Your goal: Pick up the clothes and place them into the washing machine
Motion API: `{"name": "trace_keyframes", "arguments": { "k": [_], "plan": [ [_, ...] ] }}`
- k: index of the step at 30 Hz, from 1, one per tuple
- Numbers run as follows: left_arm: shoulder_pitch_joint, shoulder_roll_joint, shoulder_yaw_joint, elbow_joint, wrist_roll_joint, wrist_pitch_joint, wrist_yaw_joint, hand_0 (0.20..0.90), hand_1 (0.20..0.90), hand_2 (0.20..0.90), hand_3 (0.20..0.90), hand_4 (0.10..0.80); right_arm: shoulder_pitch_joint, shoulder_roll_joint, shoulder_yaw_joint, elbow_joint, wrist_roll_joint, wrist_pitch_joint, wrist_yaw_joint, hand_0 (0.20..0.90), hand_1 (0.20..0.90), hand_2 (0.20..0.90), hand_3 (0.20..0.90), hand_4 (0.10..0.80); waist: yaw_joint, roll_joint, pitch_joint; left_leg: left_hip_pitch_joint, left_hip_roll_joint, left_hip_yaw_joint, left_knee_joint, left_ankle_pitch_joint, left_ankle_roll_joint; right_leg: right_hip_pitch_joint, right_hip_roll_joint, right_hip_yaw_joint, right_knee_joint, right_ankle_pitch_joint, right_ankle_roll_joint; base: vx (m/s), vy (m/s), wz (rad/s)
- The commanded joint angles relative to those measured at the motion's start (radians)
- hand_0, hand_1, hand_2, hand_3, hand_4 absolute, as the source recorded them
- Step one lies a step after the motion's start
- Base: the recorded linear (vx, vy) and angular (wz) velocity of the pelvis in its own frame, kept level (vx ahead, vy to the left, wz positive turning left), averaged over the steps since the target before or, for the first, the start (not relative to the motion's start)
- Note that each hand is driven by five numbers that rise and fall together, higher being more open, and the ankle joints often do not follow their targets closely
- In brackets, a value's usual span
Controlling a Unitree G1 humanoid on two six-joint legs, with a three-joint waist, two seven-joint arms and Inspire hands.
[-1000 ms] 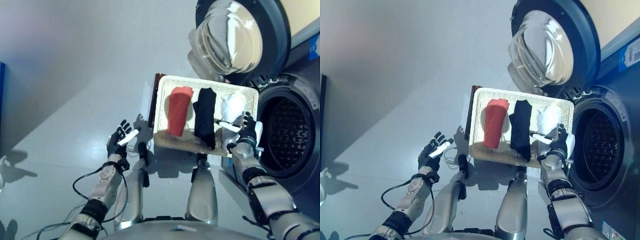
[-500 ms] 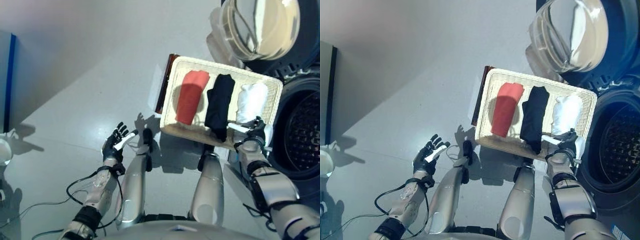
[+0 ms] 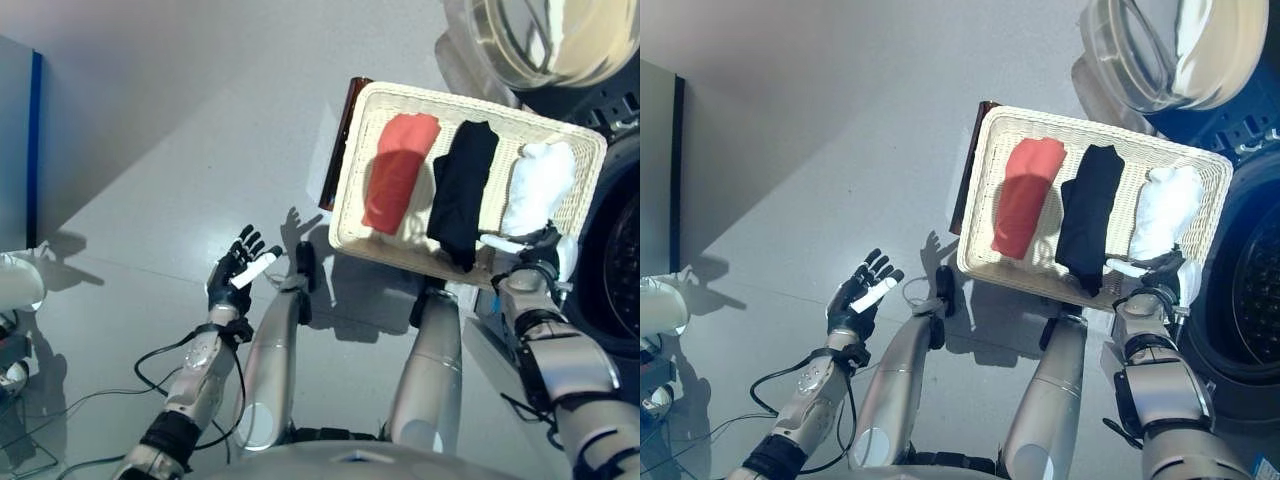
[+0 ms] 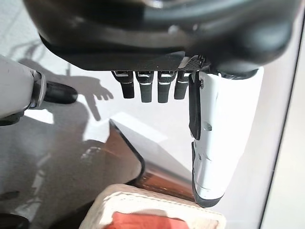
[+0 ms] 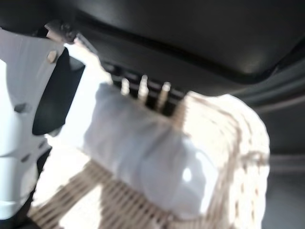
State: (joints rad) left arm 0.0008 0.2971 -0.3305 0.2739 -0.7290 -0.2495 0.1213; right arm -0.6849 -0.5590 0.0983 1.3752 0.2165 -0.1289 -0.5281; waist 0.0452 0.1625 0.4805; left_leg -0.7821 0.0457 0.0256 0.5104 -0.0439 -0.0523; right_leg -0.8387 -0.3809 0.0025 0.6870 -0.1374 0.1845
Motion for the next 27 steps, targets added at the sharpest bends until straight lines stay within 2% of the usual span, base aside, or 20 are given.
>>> {"name": "trace_keyframes", "arguments": {
  "k": [1,3,10,18,20,21,22,27],
  "plan": [
    [0.082,0.055,-0.005,-0.088,-0.015,-0.064,-0.021,0.900,0.900,0.900,0.900,0.800,0.017,-0.076,0.025,0.028,-0.030,0.018,0.033,0.263,0.263,0.263,0.263,0.345,0.008,0.042,-0.053,-0.017,0.064,-0.084,0.147,-0.141,-0.077,-0.018,-0.058,0.074,-0.003,0.053,0.014,0.072,-0.005,0.19],
    [0.092,0.061,-0.011,-0.102,-0.012,-0.061,-0.028,0.900,0.900,0.900,0.900,0.800,0.002,-0.077,0.042,0.044,-0.058,0.034,0.036,0.200,0.200,0.200,0.200,0.300,0.015,0.047,-0.054,-0.036,0.057,-0.083,0.155,-0.140,-0.074,-0.038,-0.058,0.078,0.007,0.052,0.011,-0.024,0.018,0.11],
    [0.100,0.069,-0.014,-0.110,0.002,-0.066,-0.023,0.900,0.900,0.900,0.900,0.800,-0.018,-0.078,0.099,0.110,-0.211,0.108,0.010,0.200,0.200,0.200,0.200,0.300,0.047,0.058,-0.065,-0.085,0.033,-0.087,0.175,-0.137,-0.063,-0.075,-0.069,0.087,0.019,0.054,0.007,-0.004,0.011,0.05],
    [0.089,0.060,-0.006,-0.099,0.006,-0.061,-0.016,0.900,0.900,0.900,0.900,0.800,-0.028,-0.078,0.097,0.128,-0.250,0.141,0.014,0.200,0.200,0.200,0.200,0.300,0.047,0.043,-0.070,-0.071,0.034,-0.086,0.160,-0.136,-0.062,-0.062,-0.070,0.082,0.002,0.060,0.009,0.011,0.007,0.06],
    [0.081,0.060,0.004,-0.093,0.004,-0.063,-0.010,0.900,0.900,0.900,0.900,0.800,-0.024,-0.081,0.063,0.116,-0.202,0.131,0.009,0.200,0.200,0.200,0.200,0.300,0.043,0.035,-0.077,-0.053,0.039,-0.085,0.151,-0.137,-0.063,-0.046,-0.069,0.079,-0.009,0.061,0.011,-0.003,0.006,-0.02],
    [0.075,0.059,0.009,-0.089,0.003,-0.066,-0.004,0.900,0.900,0.900,0.900,0.800,-0.019,-0.086,0.037,0.098,-0.166,0.117,-0.003,0.200,0.200,0.200,0.200,0.300,0.036,0.027,-0.075,-0.054,0.037,-0.081,0.133,-0.099,-0.060,-0.041,-0.068,0.077,-0.037,0.100,0.004,-0.057,0.011,-0.02],
    [0.074,0.057,0.017,-0.081,0.000,-0.066,0.000,0.900,0.900,0.900,0.900,0.800,-0.011,-0.088,0.019,0.079,-0.136,0.103,-0.012,0.200,0.200,0.200,0.200,0.300,0.031,0.020,-0.076,-0.046,0.041,-0.082,0.133,-0.102,-0.060,-0.033,-0.066,0.076,-0.039,0.099,0.004,-0.056,0.008,-0.02],
    [0.047,0.029,0.054,-0.016,0.004,-0.074,0.041,0.900,0.900,0.900,0.900,0.800,0.069,-0.030,-0.174,-0.106,0.213,-0.070,-0.040,0.200,0.200,0.200,0.200,0.300,-0.016,-0.018,-0.071,0.016,0.069,-0.079,0.135,-0.124,-0.067,0.018,-0.047,0.070,-0.043,0.083,0.004,0.057,-0.026,-0.09]
  ]
}}
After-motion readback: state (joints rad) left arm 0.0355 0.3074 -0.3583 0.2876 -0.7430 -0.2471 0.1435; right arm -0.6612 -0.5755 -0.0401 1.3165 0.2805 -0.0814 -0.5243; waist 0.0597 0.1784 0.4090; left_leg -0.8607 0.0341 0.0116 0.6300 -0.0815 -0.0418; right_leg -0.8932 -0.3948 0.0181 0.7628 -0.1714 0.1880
